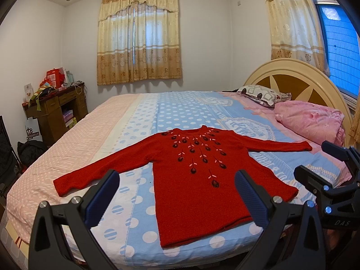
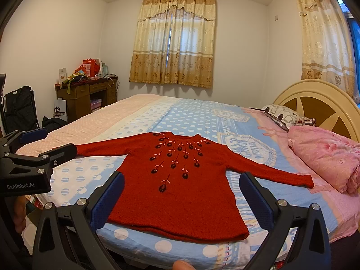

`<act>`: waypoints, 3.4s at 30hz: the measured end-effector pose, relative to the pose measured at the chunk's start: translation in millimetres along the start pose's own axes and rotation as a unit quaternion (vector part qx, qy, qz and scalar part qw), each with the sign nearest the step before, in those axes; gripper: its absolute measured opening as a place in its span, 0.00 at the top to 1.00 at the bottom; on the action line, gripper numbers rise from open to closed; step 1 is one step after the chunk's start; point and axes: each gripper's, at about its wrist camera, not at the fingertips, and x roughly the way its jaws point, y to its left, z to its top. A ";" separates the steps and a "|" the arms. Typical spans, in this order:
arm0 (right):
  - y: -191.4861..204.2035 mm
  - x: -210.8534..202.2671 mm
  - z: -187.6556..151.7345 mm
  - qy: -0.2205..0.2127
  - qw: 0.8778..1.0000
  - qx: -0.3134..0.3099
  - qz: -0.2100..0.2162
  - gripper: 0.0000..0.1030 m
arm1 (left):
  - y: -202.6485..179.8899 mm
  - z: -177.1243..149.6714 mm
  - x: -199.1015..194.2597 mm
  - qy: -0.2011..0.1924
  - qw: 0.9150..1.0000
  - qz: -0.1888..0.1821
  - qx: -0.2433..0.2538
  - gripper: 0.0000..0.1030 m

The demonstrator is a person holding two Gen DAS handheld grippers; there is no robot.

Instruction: Fold small clothes

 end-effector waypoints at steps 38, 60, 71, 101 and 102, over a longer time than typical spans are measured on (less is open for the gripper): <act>-186.0 161.2 -60.9 0.173 0.969 0.140 -0.106 0.01 | 26.2 6.3 174.2 0.074 0.997 0.022 0.021 0.00; -448.7 191.0 -82.9 0.202 0.873 0.341 -0.283 0.02 | 22.2 3.1 270.8 0.146 0.989 0.008 0.023 0.00; -476.6 230.1 -94.0 0.212 0.861 0.380 -0.261 0.21 | 54.5 0.4 291.1 0.157 0.987 0.043 -0.005 0.00; -292.8 292.4 81.4 0.173 0.958 0.209 -0.092 0.93 | 80.9 -0.3 270.2 0.129 0.989 0.000 -0.069 0.00; -283.3 295.1 86.5 0.172 0.960 0.203 -0.086 0.93 | 82.2 -0.4 268.3 0.127 0.989 0.000 -0.070 0.00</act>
